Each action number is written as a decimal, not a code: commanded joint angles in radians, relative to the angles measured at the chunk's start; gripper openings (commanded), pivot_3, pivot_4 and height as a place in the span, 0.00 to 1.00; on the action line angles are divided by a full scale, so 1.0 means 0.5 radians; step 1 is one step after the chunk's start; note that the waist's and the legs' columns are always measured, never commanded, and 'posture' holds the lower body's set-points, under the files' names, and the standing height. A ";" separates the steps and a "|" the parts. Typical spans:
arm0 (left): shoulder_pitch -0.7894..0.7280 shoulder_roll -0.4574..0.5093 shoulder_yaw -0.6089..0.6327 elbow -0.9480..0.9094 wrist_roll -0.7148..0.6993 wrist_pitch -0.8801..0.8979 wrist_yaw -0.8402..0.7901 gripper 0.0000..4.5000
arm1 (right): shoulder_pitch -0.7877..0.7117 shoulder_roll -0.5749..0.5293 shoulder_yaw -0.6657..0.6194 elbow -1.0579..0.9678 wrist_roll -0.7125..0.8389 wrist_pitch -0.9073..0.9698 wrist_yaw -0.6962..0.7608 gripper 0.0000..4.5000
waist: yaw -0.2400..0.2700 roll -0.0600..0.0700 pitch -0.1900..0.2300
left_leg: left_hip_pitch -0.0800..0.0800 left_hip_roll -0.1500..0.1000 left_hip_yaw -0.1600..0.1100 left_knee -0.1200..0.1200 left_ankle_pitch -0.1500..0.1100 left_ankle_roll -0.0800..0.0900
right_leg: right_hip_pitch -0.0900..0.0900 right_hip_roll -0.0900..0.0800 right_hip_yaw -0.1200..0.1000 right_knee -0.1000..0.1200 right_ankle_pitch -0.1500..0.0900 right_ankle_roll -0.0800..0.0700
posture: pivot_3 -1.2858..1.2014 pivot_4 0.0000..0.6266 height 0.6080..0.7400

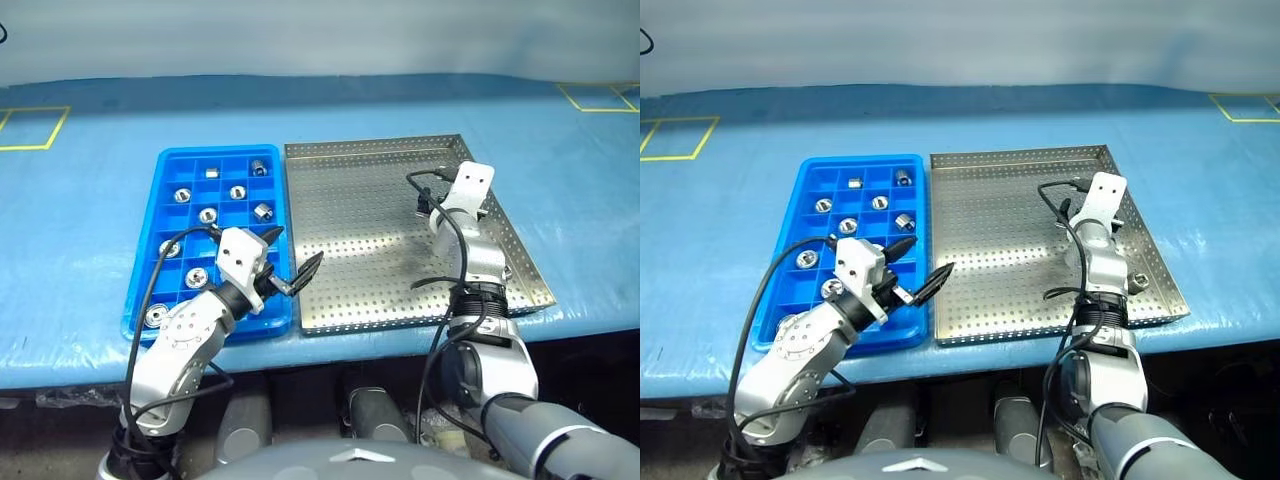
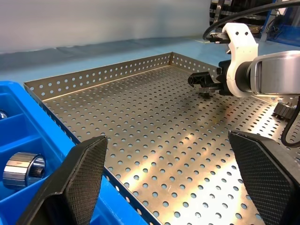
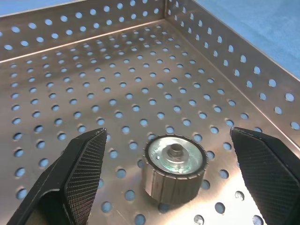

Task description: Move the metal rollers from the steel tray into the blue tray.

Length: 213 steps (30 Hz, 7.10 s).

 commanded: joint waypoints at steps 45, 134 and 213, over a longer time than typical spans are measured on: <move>0.667 -0.017 0.692 -0.432 -0.122 -0.128 0.220 1.00 | 0.374 0.030 1.657 -1.775 0.274 1.227 1.144 0.37 | 0.161 0.003 0.000 | 0.000 0.002 -0.001 0.004 0.000 0.000 | 0.000 -0.002 -0.004 0.000 -0.014 -0.005 | 0.61 0.24 1.00; 0.055 0.017 0.224 0.000 -0.183 -0.097 -0.081 1.00 | 0.379 0.640 -0.222 -0.901 0.319 -0.222 -1.674 0.99 | -0.060 0.007 -0.005 | 0.000 0.000 -0.001 0.003 0.000 0.003 | 0.000 0.000 0.001 0.002 -0.002 -0.002 | 0.53 0.24 1.00; 1.222 0.193 0.548 -0.263 -0.071 -0.579 -0.203 1.00 | 0.508 0.063 1.835 -1.223 0.186 0.529 1.707 0.38 | 0.240 0.002 -0.010 | 0.000 0.003 0.001 0.000 -0.003 0.000 | -0.012 -0.003 -0.005 -0.008 -0.018 -0.008 | 0.63 0.24 1.00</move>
